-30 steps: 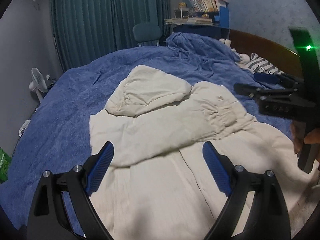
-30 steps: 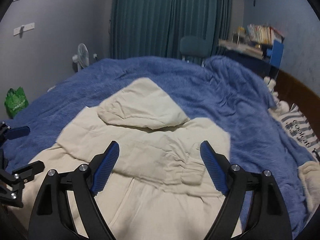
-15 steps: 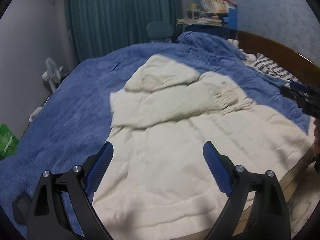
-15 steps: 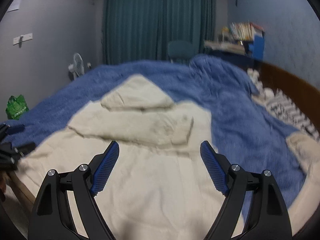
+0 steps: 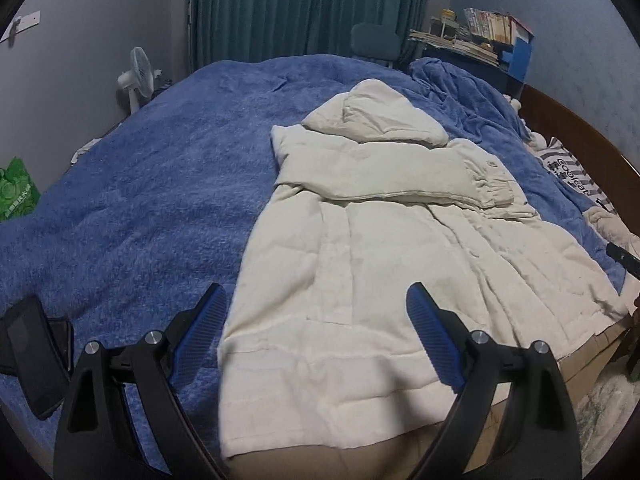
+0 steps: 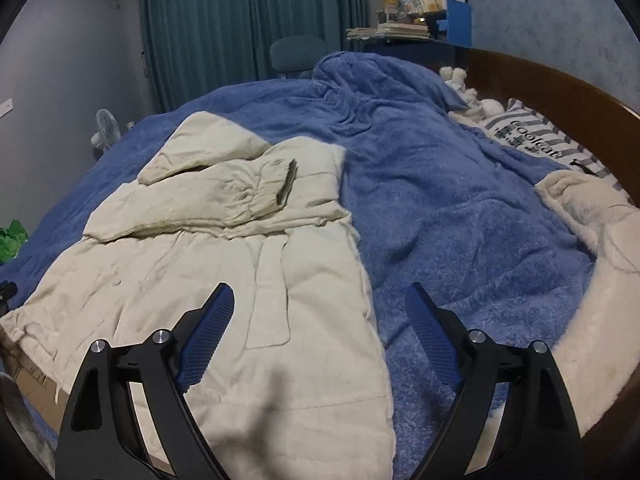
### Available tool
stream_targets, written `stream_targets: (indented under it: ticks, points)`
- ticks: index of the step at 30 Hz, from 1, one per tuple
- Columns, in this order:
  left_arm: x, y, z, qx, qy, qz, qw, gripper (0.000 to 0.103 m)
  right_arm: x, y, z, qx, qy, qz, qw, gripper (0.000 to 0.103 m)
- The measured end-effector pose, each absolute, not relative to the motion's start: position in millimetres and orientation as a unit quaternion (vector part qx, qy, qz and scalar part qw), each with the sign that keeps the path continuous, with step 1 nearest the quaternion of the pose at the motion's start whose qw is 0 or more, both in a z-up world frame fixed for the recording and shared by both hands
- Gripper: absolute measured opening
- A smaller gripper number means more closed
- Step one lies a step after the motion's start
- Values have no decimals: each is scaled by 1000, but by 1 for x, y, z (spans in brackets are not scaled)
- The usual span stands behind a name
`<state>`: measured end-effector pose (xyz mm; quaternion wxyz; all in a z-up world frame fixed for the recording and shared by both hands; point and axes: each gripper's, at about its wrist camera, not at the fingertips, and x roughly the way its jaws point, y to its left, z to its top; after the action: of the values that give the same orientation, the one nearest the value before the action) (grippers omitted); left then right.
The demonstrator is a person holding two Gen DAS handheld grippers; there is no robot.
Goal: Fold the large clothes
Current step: 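Move both tools toward the brown-lined hem of the jacket, then grasp the brown-lined hem with the left tool while the right tool grasps it too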
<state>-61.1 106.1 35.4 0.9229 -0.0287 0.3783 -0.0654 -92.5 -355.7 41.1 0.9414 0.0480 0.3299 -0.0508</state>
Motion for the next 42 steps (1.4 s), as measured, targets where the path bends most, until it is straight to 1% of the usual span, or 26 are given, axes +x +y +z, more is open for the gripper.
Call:
stream_targets:
  ticks: [5,7,10,12,15,19,20,21,22,24,25,26,30,38,42]
  points:
    - [-66,133,48,-73,395,-75,913,87,-91,-359,46,75,323,-32,943,84]
    - [-66,142,54,-51,411,-64,908,87,-95,-357,54,75,325,-17,943,84]
    - [-69,150,62,-1,435,-51,899,87,-100,-349,61,28,355,10,934,84]
    - [-72,156,62,13,449,-42,892,87,-107,-349,66,10,364,11,931,84]
    - [-76,163,53,-16,479,-60,875,86,-120,-359,72,7,378,7,926,84]
    - [-84,159,42,-40,486,-78,869,85,-130,-376,64,26,400,-6,916,84]
    - [-85,156,40,-38,488,-81,868,78,-133,-380,59,30,409,-9,912,80]
    - [-86,153,38,-37,490,-84,867,75,-135,-382,56,31,414,-10,910,73]
    - [-87,151,36,-37,492,-87,866,72,-136,-384,53,33,420,-11,907,70]
    - [-88,146,32,-35,495,-89,863,72,-138,-387,44,45,436,-5,899,68]
    - [-88,143,30,-32,499,-89,861,69,-139,-388,41,52,442,-1,895,68]
    - [-88,141,28,-30,503,-91,859,66,-141,-389,39,61,448,3,892,65]
    - [-84,137,22,-22,524,-95,846,65,-145,-387,29,78,483,23,872,59]
    - [-78,128,8,-14,562,-95,822,65,-145,-388,15,82,512,33,855,59]
    - [-77,131,5,-27,569,-101,816,65,-141,-391,8,97,533,43,840,60]
